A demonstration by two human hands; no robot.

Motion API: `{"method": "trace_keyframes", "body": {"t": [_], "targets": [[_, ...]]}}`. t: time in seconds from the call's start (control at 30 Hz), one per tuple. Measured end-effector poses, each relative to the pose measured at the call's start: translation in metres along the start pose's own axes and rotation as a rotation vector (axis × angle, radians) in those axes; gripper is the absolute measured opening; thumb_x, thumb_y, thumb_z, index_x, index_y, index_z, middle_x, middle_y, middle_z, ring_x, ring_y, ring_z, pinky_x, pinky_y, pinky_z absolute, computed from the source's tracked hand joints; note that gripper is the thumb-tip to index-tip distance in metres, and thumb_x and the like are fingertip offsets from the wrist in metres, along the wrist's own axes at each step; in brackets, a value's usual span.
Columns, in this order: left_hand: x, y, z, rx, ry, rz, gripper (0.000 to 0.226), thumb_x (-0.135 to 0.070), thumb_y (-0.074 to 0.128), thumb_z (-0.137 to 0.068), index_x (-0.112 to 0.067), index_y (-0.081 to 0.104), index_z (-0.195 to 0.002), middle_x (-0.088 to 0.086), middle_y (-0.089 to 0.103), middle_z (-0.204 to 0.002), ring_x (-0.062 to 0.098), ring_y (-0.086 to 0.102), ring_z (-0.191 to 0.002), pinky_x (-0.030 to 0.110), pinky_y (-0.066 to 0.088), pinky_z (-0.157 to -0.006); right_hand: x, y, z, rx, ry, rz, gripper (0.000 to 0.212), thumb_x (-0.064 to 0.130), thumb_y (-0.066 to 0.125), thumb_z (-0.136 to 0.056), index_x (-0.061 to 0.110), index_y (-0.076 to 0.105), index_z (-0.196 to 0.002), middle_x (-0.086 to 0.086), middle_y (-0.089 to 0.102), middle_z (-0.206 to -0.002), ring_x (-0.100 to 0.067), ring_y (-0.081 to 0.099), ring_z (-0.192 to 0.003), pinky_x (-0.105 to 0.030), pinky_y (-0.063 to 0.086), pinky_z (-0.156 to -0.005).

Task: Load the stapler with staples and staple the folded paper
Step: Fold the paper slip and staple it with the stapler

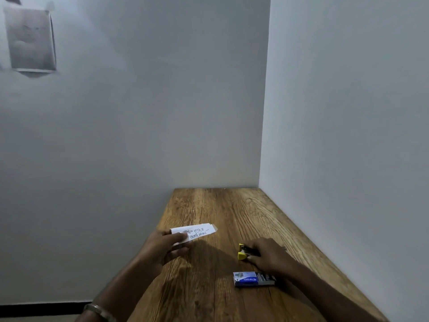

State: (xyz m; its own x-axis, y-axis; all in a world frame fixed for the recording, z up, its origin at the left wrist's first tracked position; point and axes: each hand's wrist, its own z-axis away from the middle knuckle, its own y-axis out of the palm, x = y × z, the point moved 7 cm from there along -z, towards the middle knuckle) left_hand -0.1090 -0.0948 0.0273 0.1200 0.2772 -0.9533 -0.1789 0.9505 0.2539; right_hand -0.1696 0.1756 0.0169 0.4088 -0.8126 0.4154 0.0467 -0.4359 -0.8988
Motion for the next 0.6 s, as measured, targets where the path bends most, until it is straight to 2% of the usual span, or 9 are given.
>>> {"method": "trace_keyframes", "body": {"t": [0.07, 0.1, 0.17, 0.2, 0.3, 0.43, 0.6], "targets": [[-0.001, 0.0, 0.001, 0.0, 0.001, -0.004, 0.019, 0.002, 0.069, -0.085, 0.005, 0.062, -0.103, 0.023, 0.076, -0.089, 0.024, 0.076, -0.07, 0.024, 0.058, -0.047, 0.0, -0.001, 0.0, 0.025, 0.006, -0.002, 0.04, 0.021, 0.065, -0.094, 0.021, 0.059, -0.134, 0.0, 0.066, -0.128, -0.015, 0.061, -0.117, -0.016, 0.043, -0.079], [-0.001, 0.0, 0.001, 0.001, 0.005, -0.007, 0.018, 0.002, 0.068, -0.085, 0.005, 0.062, -0.103, 0.023, 0.076, -0.088, 0.024, 0.076, -0.07, 0.024, 0.059, -0.047, 0.002, -0.003, -0.001, 0.011, 0.01, -0.011, 0.046, 0.023, 0.065, -0.094, 0.02, 0.055, -0.138, -0.001, 0.062, -0.135, -0.018, 0.058, -0.123, -0.019, 0.045, -0.087], [-0.002, 0.001, 0.003, 0.006, 0.02, -0.016, 0.017, 0.002, 0.068, -0.086, 0.004, 0.062, -0.102, 0.022, 0.077, -0.087, 0.025, 0.076, -0.072, 0.025, 0.06, -0.049, 0.007, -0.014, -0.001, -0.092, -0.001, -0.052, 0.061, 0.025, 0.066, -0.094, 0.018, 0.043, -0.149, -0.002, 0.052, -0.15, -0.02, 0.048, -0.138, -0.027, 0.04, -0.105], [-0.003, 0.001, 0.003, 0.008, 0.038, -0.032, 0.017, 0.002, 0.068, -0.087, 0.003, 0.063, -0.103, 0.021, 0.077, -0.088, 0.025, 0.076, -0.073, 0.025, 0.06, -0.05, 0.013, -0.019, -0.001, -0.148, -0.024, -0.083, 0.064, 0.024, 0.066, -0.093, 0.018, 0.04, -0.151, -0.001, 0.049, -0.152, -0.018, 0.045, -0.141, -0.026, 0.037, -0.107], [-0.007, 0.002, 0.006, -0.002, 0.125, -0.151, 0.016, -0.002, 0.066, -0.09, 0.0, 0.064, -0.105, 0.017, 0.078, -0.089, 0.022, 0.076, -0.072, 0.024, 0.059, -0.052, 0.037, -0.022, -0.003, -0.233, -0.141, -0.12, 0.068, 0.026, 0.07, -0.09, 0.02, 0.04, -0.151, 0.001, 0.052, -0.15, -0.014, 0.047, -0.138, -0.019, 0.035, -0.103], [-0.003, 0.002, 0.009, 0.0, 0.146, -0.226, 0.018, -0.005, 0.064, -0.092, 0.0, 0.066, -0.11, 0.017, 0.077, -0.093, 0.016, 0.071, -0.068, 0.021, 0.056, -0.054, 0.071, -0.012, -0.001, -0.281, -0.3, -0.046, 0.065, 0.028, 0.07, -0.09, 0.023, 0.044, -0.149, 0.003, 0.051, -0.151, -0.014, 0.047, -0.138, -0.028, 0.038, -0.111], [0.005, -0.001, 0.01, 0.009, 0.109, -0.281, 0.02, -0.007, 0.065, -0.092, 0.001, 0.065, -0.111, 0.011, 0.074, -0.084, 0.012, 0.065, -0.062, 0.02, 0.049, -0.051, 0.102, 0.004, -0.003, -0.254, -0.423, 0.007, 0.056, 0.026, 0.071, -0.091, 0.025, 0.052, -0.144, 0.005, 0.06, -0.141, -0.012, 0.056, -0.124, -0.031, 0.046, -0.105]]}}
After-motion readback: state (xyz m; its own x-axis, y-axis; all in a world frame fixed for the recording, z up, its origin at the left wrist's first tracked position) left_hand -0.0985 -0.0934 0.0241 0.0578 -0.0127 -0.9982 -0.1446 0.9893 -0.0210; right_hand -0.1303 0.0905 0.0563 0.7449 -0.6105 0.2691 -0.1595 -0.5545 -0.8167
